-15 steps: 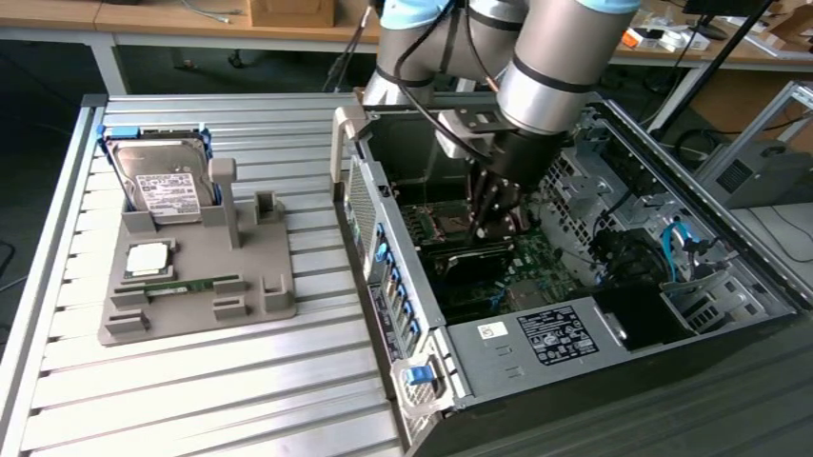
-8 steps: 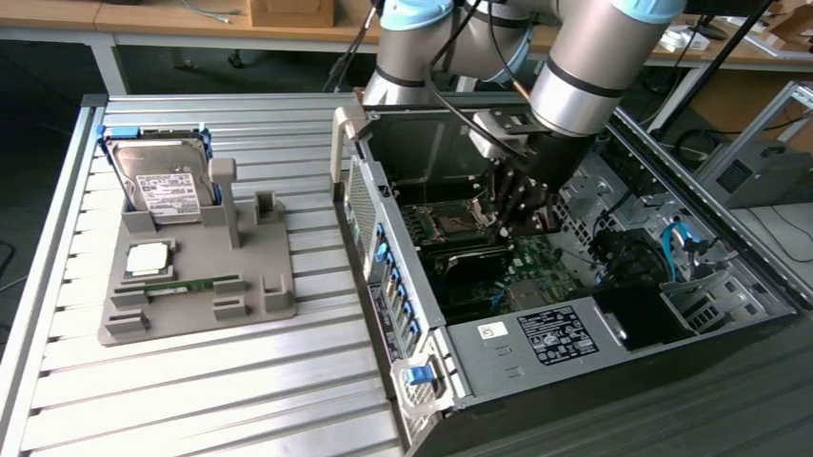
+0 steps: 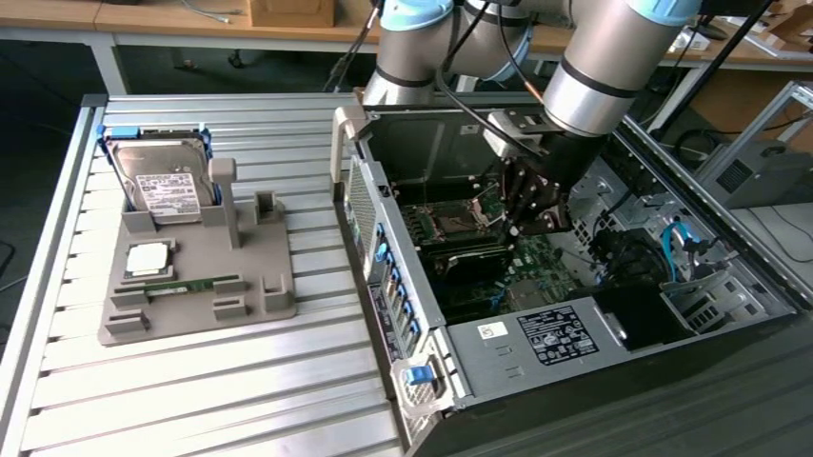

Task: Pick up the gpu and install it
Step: 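Insert the gpu into the slot, then press down on the gpu until it lock into place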

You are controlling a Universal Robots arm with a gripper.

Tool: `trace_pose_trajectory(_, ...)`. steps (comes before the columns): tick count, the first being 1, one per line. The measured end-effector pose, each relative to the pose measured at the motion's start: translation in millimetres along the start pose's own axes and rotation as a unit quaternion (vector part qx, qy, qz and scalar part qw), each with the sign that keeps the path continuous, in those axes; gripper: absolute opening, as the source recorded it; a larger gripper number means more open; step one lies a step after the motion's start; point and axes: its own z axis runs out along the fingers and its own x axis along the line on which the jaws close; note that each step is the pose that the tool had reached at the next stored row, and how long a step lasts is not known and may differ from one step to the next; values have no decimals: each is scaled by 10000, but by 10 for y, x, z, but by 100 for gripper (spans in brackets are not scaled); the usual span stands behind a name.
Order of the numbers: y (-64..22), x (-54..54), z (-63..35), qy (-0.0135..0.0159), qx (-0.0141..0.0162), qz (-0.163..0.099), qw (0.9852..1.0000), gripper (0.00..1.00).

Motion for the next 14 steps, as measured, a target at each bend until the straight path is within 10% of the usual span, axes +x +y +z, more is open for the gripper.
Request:
trace_pose_trajectory(8, 14, -1, 3, -1, 0, 0, 10000, 11)
trace_pose_trajectory(14, 362, -18, 61, 0, 0, 0, 10000, 11)
